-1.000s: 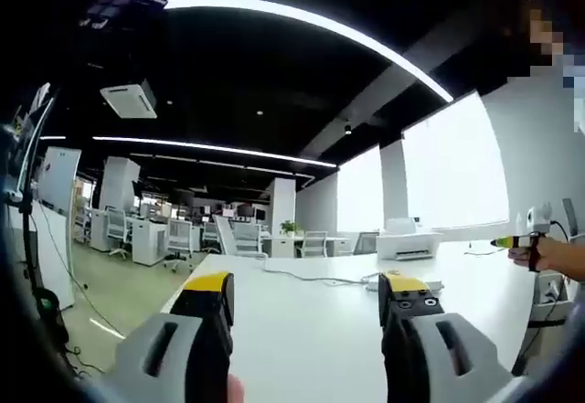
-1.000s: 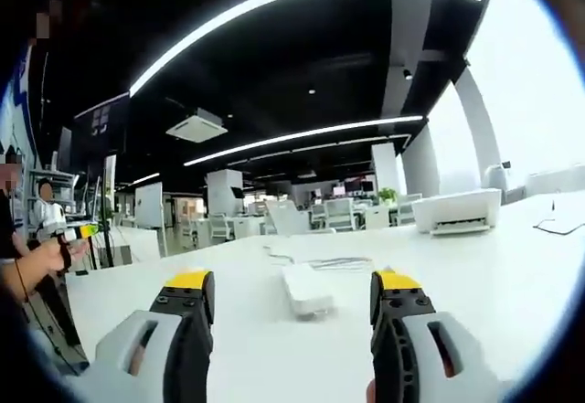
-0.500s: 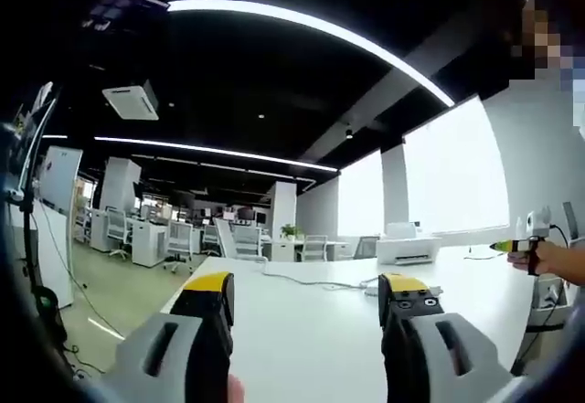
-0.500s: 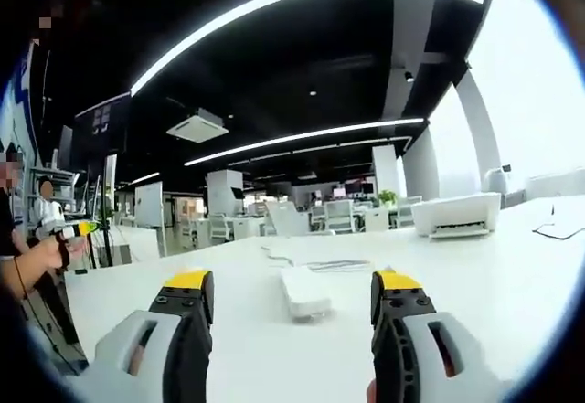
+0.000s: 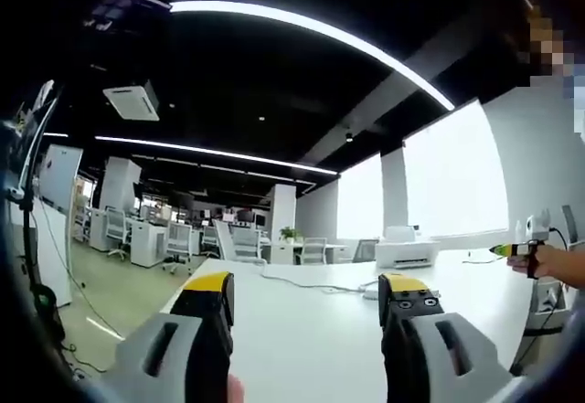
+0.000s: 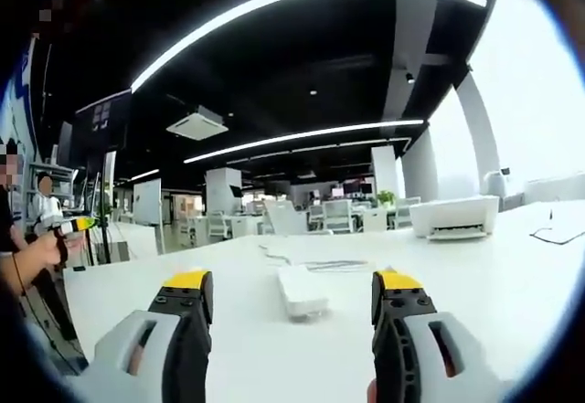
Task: Pick up the power strip scattered on the table, fix it on the side mounting bracket of the table, and press the switch
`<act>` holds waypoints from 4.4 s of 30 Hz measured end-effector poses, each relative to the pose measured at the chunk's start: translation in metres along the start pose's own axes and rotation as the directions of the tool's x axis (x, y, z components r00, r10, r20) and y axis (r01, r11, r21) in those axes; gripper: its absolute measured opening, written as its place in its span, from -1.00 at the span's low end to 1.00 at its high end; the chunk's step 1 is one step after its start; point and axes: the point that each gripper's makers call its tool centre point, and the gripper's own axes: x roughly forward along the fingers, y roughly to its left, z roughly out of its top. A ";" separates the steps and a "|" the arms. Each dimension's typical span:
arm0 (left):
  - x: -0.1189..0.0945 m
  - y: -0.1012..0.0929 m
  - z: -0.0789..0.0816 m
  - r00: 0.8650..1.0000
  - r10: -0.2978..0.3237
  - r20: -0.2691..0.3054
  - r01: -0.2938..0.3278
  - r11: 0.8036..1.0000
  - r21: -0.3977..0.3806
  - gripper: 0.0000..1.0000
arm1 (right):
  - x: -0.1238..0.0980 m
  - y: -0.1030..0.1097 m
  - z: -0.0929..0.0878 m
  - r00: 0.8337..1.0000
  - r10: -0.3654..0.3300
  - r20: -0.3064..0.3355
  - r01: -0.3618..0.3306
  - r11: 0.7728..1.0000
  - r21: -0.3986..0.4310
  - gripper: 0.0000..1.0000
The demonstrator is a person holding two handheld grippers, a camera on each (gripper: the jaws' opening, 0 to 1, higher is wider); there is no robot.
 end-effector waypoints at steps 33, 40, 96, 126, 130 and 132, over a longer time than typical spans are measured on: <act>0.002 -0.015 -0.003 0.999 -0.030 -0.040 0.030 1.000 0.004 0.41 | 0.045 -0.017 -0.012 0.994 0.025 -0.111 -0.031 0.998 -0.051 0.45; 0.002 -0.018 -0.001 0.999 -0.037 -0.034 0.037 0.999 -0.004 0.42 | 0.062 -0.023 -0.023 0.988 0.026 -0.150 -0.037 0.997 -0.069 0.49; -0.004 -0.016 -0.012 0.999 -0.032 -0.036 0.030 0.998 -0.053 0.42 | 0.162 -0.021 -0.125 0.903 0.022 -0.429 -0.094 0.985 -0.147 0.55; -0.008 -0.010 -0.007 1.000 -0.015 -0.028 0.013 0.998 -0.055 0.41 | 0.177 -0.018 -0.131 0.898 0.035 -0.439 -0.108 0.984 -0.142 0.15; -0.009 -0.010 -0.007 0.999 -0.015 -0.028 0.013 0.998 -0.054 0.41 | 0.176 -0.021 -0.131 0.897 0.027 -0.441 -0.099 0.985 -0.141 0.06; -0.009 -0.009 -0.006 1.000 -0.013 -0.025 0.012 0.998 -0.054 0.41 | 0.176 -0.021 -0.130 0.897 0.031 -0.440 -0.097 0.987 -0.130 0.05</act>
